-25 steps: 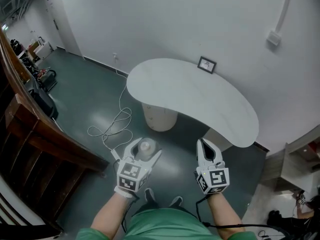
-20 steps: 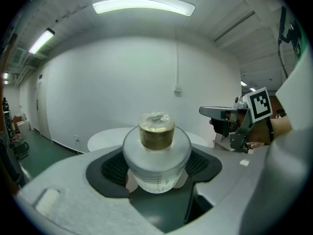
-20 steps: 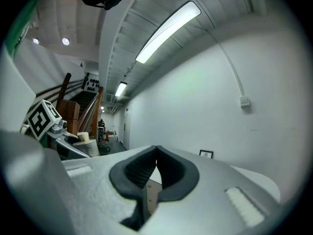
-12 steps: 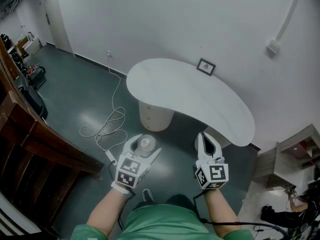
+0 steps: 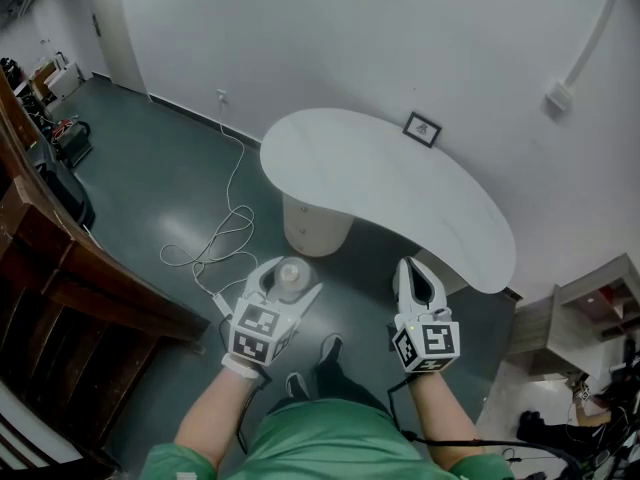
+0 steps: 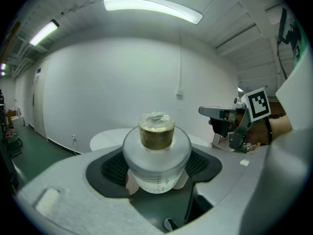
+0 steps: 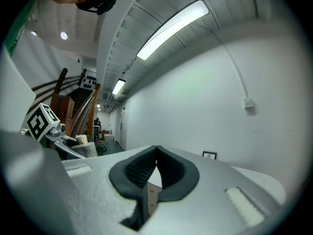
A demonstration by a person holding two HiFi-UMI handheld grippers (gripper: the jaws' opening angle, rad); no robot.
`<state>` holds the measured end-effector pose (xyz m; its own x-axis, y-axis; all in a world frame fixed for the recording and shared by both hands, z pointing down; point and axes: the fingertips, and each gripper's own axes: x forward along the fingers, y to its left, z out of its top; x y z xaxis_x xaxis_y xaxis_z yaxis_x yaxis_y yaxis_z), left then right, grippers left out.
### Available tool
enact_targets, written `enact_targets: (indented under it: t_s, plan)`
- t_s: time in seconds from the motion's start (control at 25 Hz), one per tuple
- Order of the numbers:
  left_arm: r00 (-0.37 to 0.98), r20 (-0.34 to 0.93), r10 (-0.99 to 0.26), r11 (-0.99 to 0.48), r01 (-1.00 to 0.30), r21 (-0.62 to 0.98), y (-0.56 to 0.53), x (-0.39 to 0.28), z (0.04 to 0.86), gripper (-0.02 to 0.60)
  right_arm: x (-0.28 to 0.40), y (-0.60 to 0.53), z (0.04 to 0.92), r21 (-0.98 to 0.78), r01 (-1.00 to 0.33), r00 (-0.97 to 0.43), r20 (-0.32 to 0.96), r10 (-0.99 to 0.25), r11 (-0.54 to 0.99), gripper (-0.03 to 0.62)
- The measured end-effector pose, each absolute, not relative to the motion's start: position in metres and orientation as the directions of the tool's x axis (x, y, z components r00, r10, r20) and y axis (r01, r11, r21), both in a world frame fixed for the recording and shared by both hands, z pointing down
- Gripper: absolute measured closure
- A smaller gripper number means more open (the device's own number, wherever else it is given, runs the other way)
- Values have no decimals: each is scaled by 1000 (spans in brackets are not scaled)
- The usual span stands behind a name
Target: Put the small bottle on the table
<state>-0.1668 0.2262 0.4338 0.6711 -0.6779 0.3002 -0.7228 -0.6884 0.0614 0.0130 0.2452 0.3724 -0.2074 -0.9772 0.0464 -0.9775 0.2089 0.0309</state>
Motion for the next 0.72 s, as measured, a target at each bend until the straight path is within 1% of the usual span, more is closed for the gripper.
enact_targets:
  t_s: [0.32,0.72]
  plan:
    - [633,301,-714,-656,-754,31,178,-169,424,238,9,190,367,11,-965,-260,7,-966,260,592]
    - [611,320,-724,-639,-769,20,99,-128,422,238,42,102,379,-50,-949,-313,12,-950,312,592]
